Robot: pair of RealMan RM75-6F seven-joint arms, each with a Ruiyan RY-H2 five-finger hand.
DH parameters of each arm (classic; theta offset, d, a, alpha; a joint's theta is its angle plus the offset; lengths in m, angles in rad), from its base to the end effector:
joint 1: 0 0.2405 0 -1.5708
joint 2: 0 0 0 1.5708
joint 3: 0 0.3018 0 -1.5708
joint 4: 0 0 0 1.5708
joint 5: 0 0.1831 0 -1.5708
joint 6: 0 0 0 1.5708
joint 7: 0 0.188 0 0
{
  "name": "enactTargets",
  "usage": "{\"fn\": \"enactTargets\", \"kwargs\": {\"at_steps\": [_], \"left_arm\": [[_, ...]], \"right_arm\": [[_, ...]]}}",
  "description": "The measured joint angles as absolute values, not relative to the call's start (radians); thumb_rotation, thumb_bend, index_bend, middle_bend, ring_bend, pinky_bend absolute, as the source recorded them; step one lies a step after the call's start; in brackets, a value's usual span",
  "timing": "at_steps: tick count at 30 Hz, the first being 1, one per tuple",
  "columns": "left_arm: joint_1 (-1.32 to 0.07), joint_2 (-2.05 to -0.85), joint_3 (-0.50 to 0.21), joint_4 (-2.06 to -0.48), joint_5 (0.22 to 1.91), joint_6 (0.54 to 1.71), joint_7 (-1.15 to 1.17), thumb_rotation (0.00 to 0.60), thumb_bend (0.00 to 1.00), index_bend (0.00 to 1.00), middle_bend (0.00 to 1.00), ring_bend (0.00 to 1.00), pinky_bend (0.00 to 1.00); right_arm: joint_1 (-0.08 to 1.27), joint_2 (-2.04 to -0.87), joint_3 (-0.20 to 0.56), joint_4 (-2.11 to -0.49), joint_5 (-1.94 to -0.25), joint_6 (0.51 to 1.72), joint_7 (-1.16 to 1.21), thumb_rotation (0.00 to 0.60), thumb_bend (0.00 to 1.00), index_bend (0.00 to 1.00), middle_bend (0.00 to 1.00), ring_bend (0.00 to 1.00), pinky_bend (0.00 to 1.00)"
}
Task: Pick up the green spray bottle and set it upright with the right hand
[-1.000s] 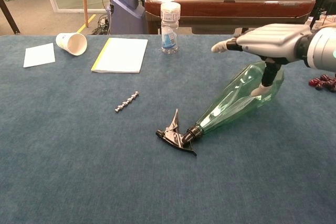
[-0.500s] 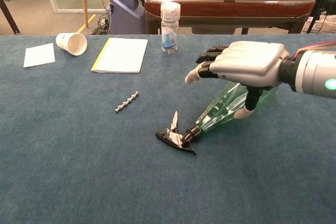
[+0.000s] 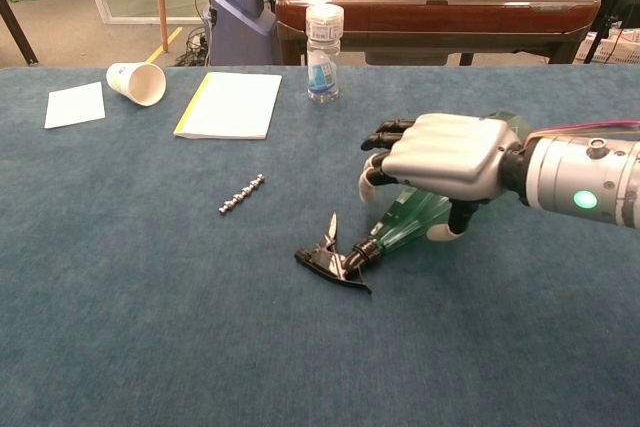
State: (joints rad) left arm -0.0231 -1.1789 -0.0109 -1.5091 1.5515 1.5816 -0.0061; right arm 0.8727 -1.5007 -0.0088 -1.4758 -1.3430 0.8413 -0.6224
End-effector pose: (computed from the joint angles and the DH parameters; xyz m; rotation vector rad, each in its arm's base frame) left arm -0.3563 0.1982 0.1965 -1.3716 -0.8493 -0.8942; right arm -0.1437 -0.3795 -0.0386 2.3310 -0.2692 0.6446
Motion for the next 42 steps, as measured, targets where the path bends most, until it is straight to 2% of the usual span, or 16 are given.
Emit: {"fn": "enactTargets", "kwargs": {"at_steps": [8,14,22,26,31,42], "left_arm": [[-0.021,-1.183,-0.011,-1.495,1.551,1.581,-0.018,0.6,0.35,0.33,0.07,0.04,0.0],[-0.018,-1.185,-0.011,-1.483,1.55,1.58,-0.03,0.6,0.35,0.34,0.07,0.04,0.0],[-0.012,-1.187,-0.011,-1.47,1.548,1.584,-0.042,0.6,0.35,0.34,0.07,0.04,0.0],[-0.011,-1.188,-0.011,-1.467,1.55,1.585,-0.046,0.6,0.35,0.34,0.07,0.04,0.0],[-0.011,-1.185,-0.012,-1.468,1.552,1.587,-0.045,0.6,0.35,0.34,0.07,0.04,0.0],[-0.011,-1.181,-0.012,-1.476,1.559,1.589,-0.043,0.6,0.35,0.34,0.07,0.04,0.0]], "right_arm": [[0.873,-1.522,-0.008,-1.462,-1.338,0.83,-0.653,0.6,0.24,0.32,0.25,0.04,0.06],[0.873,-1.535,-0.006,-1.457,-1.32,0.818,-0.676,0.6,0.25,0.37,0.28,0.06,0.06],[0.874,-1.551,0.009,-1.446,-1.308,0.818,-0.674,0.6,0.28,0.49,0.37,0.15,0.06],[0.873,-1.552,0.016,-1.445,-1.317,0.828,-0.653,0.6,0.31,0.56,0.44,0.24,0.11],[0.865,-1.539,0.038,-1.47,-1.338,0.862,-0.576,0.6,0.35,0.59,0.48,0.31,0.18],[0.814,-1.454,0.129,-1.59,-1.375,0.977,-0.199,0.6,0.38,0.61,0.49,0.32,0.22]]}}
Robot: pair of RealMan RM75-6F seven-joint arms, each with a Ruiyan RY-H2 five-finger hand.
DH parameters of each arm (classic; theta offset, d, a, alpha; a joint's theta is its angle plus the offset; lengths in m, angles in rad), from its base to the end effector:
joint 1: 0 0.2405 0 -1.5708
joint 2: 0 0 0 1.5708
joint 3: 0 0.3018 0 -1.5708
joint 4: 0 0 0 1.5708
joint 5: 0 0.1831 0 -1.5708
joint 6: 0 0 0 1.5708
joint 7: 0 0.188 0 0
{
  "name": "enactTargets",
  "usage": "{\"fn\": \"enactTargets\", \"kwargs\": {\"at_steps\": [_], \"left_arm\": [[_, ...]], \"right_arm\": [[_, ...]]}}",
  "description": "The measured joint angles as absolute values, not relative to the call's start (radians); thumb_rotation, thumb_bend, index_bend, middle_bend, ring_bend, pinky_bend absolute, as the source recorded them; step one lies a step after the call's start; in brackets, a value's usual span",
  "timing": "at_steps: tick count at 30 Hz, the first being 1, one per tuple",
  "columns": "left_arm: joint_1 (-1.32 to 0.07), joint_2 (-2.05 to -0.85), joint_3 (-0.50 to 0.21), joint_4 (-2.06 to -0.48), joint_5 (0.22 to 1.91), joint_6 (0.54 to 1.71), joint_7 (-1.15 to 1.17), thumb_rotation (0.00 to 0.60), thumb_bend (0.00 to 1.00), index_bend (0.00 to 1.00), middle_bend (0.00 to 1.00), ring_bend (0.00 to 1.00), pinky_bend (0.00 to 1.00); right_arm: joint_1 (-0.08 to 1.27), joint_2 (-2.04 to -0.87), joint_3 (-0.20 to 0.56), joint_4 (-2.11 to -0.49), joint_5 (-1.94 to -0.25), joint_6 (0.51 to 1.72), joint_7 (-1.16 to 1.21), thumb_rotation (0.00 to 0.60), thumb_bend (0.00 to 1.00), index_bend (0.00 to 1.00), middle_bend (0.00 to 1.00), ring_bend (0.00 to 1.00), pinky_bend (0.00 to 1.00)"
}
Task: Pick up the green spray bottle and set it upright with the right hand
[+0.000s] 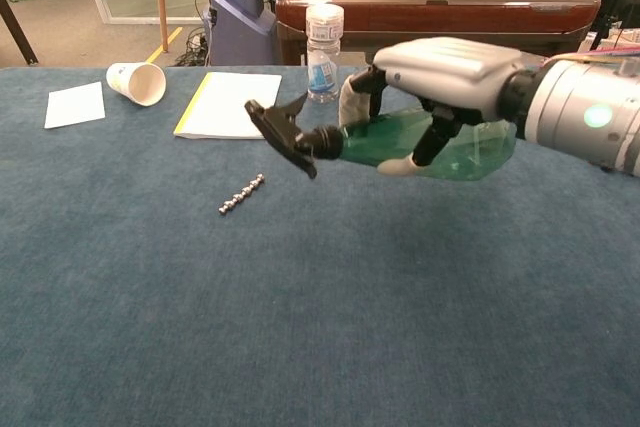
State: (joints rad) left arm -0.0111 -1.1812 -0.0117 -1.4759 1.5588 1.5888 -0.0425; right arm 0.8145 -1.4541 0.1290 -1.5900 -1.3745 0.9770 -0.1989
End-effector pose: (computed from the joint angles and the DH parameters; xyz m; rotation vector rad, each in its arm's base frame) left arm -0.3619 0.1941 0.1992 -1.3657 -0.8519 -0.8986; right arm -0.1067 -0.3881 0.0136 2.0938 -0.7709 1.1344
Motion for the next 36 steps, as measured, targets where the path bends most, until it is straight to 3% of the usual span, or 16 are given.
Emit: {"fn": "enactTargets", "kwargs": {"at_steps": [13,21,36], "left_arm": [[-0.015,-1.18,-0.011,-1.495,1.57,1.589,-0.024,0.6,0.35,0.34,0.07,0.04,0.0],[-0.015,-1.18,-0.009,-1.5,1.567,1.583,-0.014,0.6,0.35,0.34,0.07,0.04,0.0],[-0.019,-1.179,-0.011,-1.509,1.56,1.571,0.001,0.6,0.35,0.34,0.07,0.04,0.0]], "right_arm": [[0.73,-1.386,0.192,-1.633,-1.395,1.028,0.517,0.6,0.32,0.61,0.49,0.32,0.22],[0.708,-1.411,0.193,-1.508,-1.458,1.032,0.924,0.6,0.31,0.61,0.49,0.32,0.22],[0.726,-1.545,0.163,-1.287,-1.567,1.095,1.152,0.6,0.32,0.61,0.48,0.32,0.22]]}}
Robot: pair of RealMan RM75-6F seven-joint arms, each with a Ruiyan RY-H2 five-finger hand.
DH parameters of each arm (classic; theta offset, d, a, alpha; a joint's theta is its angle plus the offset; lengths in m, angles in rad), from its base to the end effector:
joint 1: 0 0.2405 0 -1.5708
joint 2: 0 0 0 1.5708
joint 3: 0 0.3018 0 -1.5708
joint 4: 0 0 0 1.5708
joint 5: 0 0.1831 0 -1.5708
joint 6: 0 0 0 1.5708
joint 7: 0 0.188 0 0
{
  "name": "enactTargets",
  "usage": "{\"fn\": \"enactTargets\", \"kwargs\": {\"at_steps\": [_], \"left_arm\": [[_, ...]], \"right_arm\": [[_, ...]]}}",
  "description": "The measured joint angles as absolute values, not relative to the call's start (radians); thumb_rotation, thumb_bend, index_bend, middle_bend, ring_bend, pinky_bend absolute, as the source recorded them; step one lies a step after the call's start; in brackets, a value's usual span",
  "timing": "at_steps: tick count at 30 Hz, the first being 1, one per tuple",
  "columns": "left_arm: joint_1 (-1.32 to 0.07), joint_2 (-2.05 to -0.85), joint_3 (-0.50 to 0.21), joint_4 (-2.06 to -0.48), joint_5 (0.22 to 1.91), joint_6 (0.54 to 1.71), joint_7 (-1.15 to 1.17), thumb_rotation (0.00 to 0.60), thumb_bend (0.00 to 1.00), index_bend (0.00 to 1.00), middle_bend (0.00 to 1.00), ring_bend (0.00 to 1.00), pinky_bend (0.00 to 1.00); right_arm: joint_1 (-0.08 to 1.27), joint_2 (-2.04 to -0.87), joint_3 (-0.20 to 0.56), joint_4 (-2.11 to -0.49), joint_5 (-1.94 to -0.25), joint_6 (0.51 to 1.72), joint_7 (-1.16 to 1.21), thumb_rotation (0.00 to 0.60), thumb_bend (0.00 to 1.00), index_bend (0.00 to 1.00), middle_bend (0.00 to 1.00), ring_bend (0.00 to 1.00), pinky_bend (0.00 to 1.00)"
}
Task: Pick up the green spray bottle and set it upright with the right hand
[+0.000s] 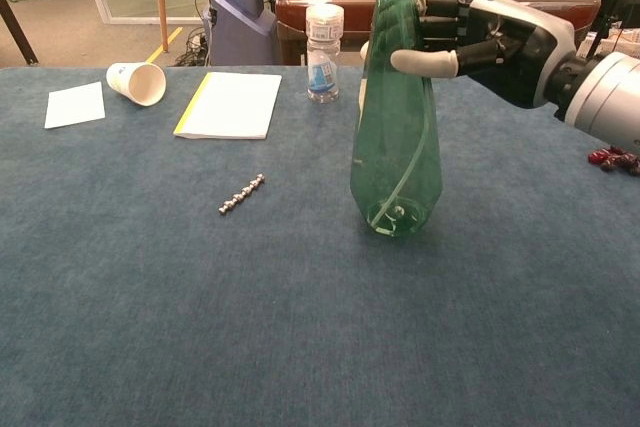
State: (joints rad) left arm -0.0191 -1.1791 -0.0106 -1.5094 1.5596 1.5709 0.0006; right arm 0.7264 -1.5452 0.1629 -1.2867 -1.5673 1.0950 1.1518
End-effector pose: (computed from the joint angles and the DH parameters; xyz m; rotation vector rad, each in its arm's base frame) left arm -0.3565 0.1968 0.1939 -1.3845 -0.8527 -0.8838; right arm -0.1494 -0.4093 0.0225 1.4989 -1.9332 1.8183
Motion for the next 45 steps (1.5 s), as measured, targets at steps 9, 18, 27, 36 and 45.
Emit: {"fn": "enactTargets", "kwargs": {"at_steps": [9,18,27,36,45], "left_arm": [[-0.021,-1.179,-0.01,-1.508,1.561,1.568,-0.001,0.6,0.35,0.34,0.07,0.04,0.0],[-0.017,-1.18,-0.006,-1.507,1.567,1.575,-0.005,0.6,0.35,0.34,0.07,0.04,0.0],[-0.02,-1.181,-0.005,-1.504,1.576,1.574,-0.01,0.6,0.35,0.34,0.07,0.04,0.0],[-0.023,-1.18,-0.003,-1.504,1.583,1.574,-0.016,0.6,0.35,0.34,0.07,0.04,0.0],[-0.032,-1.172,-0.006,-1.507,1.585,1.567,-0.022,0.6,0.35,0.34,0.07,0.04,0.0]], "right_arm": [[0.733,-1.565,0.132,-1.254,-1.593,1.118,1.157,0.6,0.18,0.56,0.4,0.28,0.22],[0.729,-1.544,0.109,-1.27,-1.603,1.129,1.144,0.6,0.1,0.4,0.28,0.18,0.19],[0.703,-1.498,0.074,-1.311,-1.615,1.153,1.109,0.6,0.03,0.29,0.2,0.12,0.13],[0.722,-1.468,0.066,-1.336,-1.608,1.1,1.045,0.6,0.0,0.11,0.1,0.04,0.04],[0.726,-1.417,0.059,-1.375,-1.593,1.066,0.886,0.6,0.0,0.02,0.05,0.0,0.0]]}}
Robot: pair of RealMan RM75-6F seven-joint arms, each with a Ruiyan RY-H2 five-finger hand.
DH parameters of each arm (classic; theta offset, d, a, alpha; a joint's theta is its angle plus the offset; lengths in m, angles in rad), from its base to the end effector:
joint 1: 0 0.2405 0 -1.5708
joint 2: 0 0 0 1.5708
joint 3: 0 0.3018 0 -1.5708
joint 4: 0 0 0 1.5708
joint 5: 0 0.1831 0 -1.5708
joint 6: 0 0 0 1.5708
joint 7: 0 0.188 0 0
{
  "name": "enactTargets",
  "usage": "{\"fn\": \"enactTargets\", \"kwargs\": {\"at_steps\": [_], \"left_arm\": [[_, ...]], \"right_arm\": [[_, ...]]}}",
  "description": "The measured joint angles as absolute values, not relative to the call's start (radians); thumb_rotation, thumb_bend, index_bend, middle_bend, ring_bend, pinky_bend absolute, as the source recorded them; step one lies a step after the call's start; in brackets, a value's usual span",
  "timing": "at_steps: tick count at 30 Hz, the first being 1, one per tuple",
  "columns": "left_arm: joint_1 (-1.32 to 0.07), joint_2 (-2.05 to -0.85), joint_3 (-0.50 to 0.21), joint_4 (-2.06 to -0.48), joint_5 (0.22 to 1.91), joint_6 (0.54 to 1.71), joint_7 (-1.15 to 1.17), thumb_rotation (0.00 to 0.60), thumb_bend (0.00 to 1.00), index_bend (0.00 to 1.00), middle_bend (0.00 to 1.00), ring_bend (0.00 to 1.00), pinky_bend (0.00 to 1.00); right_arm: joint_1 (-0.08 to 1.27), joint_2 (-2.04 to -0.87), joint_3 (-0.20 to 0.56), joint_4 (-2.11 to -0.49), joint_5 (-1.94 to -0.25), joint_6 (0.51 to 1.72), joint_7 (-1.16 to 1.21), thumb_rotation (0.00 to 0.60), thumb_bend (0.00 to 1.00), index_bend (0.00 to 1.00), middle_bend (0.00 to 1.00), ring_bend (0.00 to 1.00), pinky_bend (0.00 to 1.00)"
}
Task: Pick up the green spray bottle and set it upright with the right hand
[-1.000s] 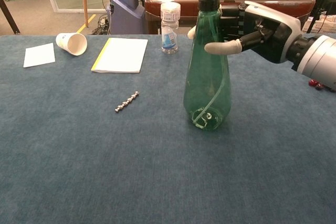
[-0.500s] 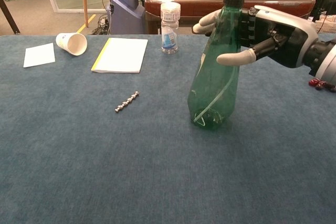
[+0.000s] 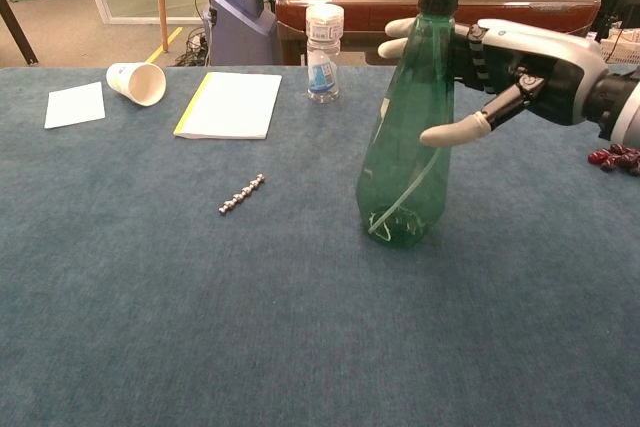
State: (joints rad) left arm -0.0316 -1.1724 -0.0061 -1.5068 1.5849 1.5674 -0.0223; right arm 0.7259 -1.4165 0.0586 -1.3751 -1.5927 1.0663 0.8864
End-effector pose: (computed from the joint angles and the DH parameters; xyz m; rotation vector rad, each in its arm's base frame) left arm -0.3512 0.2003 0.1930 -1.4136 -0.8527 -0.9122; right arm -0.1701 -0.3917 0.0383 1.7814 -1.6575 1.5269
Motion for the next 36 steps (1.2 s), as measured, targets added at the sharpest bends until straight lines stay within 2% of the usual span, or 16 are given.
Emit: {"fn": "enactTargets", "kwargs": {"at_steps": [8,16,24,30,36], "left_arm": [[-0.044,-1.175,-0.011,-1.505,1.585,1.554,-0.023,0.6,0.35,0.34,0.07,0.04,0.0],[-0.068,-1.165,-0.026,-1.509,1.581,1.537,-0.015,0.6,0.35,0.34,0.07,0.04,0.0],[-0.093,-1.165,-0.033,-1.52,1.59,1.521,-0.007,0.6,0.35,0.34,0.07,0.04,0.0],[-0.112,-1.168,-0.037,-1.542,1.597,1.507,0.022,0.6,0.35,0.34,0.07,0.04,0.0],[-0.126,-1.17,-0.043,-1.569,1.604,1.504,0.054,0.6,0.35,0.34,0.07,0.04,0.0]], "right_arm": [[0.693,-1.346,0.048,-1.448,-1.555,1.062,0.563,0.6,0.0,0.01,0.06,0.0,0.0],[0.602,-1.219,0.031,-1.624,-1.483,1.123,0.165,0.6,0.05,0.01,0.09,0.0,0.0],[0.41,-1.109,-0.022,-1.782,-1.465,1.343,-0.093,0.6,0.06,0.01,0.09,0.0,0.0],[0.268,-1.095,-0.076,-1.81,-1.53,1.505,-0.145,0.6,0.07,0.01,0.1,0.0,0.0],[0.156,-1.112,-0.117,-1.797,-1.608,1.618,-0.153,0.6,0.08,0.01,0.11,0.0,0.0]]}}
